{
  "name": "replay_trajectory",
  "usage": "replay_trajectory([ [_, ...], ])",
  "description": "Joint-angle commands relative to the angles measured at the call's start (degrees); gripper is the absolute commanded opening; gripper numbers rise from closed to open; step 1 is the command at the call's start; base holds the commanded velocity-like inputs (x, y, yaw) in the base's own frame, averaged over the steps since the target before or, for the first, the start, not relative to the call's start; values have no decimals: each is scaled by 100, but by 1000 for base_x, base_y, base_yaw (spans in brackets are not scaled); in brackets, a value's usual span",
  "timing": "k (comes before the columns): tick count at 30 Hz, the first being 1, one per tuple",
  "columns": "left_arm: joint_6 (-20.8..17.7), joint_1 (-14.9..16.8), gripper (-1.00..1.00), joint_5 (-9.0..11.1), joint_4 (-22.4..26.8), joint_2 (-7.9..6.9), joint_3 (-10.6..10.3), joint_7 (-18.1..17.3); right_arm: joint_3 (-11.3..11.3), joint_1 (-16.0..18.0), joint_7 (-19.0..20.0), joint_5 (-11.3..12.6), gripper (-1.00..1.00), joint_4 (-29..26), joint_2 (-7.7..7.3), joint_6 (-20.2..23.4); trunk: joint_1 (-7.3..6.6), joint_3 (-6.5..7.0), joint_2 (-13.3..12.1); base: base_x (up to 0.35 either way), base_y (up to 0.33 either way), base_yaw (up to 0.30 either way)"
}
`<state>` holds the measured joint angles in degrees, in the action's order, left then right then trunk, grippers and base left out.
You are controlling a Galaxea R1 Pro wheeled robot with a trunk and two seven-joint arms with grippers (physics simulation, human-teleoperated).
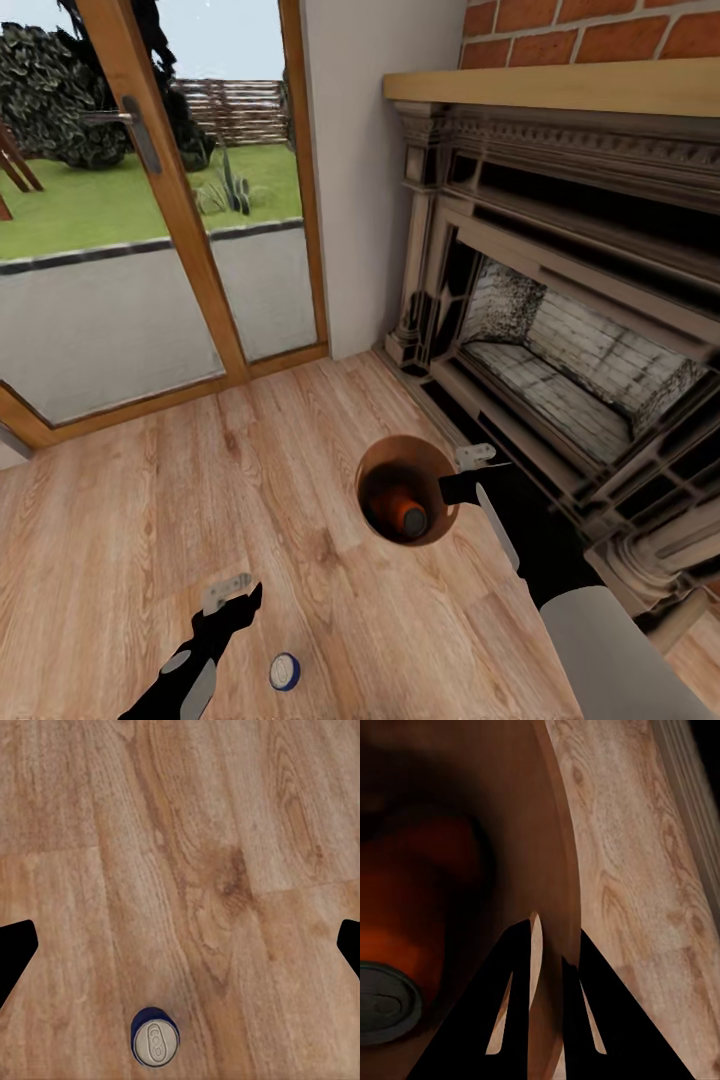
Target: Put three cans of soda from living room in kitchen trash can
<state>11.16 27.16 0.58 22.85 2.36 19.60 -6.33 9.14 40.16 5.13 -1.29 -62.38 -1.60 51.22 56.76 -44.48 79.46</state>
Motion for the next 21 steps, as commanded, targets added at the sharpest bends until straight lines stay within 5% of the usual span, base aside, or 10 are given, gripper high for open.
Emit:
replay_trajectory([
  [1,2,0,100,1,0,0,0,0,-9,3,63,85,-100,-6,1,2,-1,-8,0,2,0,0],
  [11,17,0,100,3,8,1,0,0,-9,3,64,85,-100,-3,1,2,-1,-99,0,0,0,0],
  [21,26,0,100,2,9,1,-8,0,-5,2,60,85,-100,-2,1,2,219,-372,402,0,0,0],
])
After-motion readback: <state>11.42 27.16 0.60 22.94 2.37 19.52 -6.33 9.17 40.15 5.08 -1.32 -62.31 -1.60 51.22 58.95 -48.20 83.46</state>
